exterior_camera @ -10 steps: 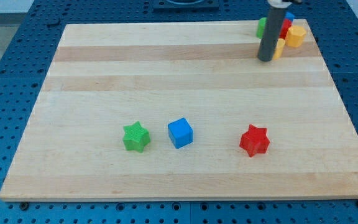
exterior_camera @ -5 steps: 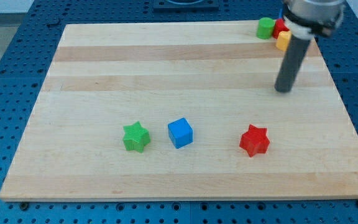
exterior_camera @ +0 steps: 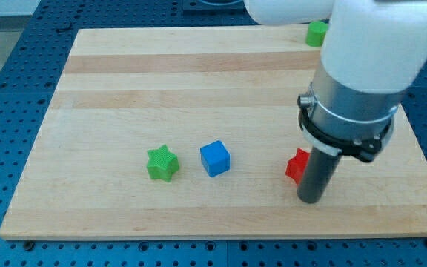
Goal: Push the red star towards the center
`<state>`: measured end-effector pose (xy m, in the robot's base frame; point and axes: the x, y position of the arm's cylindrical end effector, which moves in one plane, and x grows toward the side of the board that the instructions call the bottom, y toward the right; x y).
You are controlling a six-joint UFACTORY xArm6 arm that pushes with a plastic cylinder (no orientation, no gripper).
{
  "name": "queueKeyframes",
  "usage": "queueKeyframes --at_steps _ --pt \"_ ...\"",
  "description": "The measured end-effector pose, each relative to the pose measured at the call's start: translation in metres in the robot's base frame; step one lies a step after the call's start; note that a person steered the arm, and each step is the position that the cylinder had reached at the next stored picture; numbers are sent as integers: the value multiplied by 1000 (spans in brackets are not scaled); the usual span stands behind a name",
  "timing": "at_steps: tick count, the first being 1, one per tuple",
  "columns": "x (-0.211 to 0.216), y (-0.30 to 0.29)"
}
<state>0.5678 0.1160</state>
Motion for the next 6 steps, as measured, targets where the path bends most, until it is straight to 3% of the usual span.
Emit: queueKeyframes --at_steps 2,4,5,6 --pt "-61 1" --pt "-173 -7" --pt "-197 -10" --pt "-168 -17"
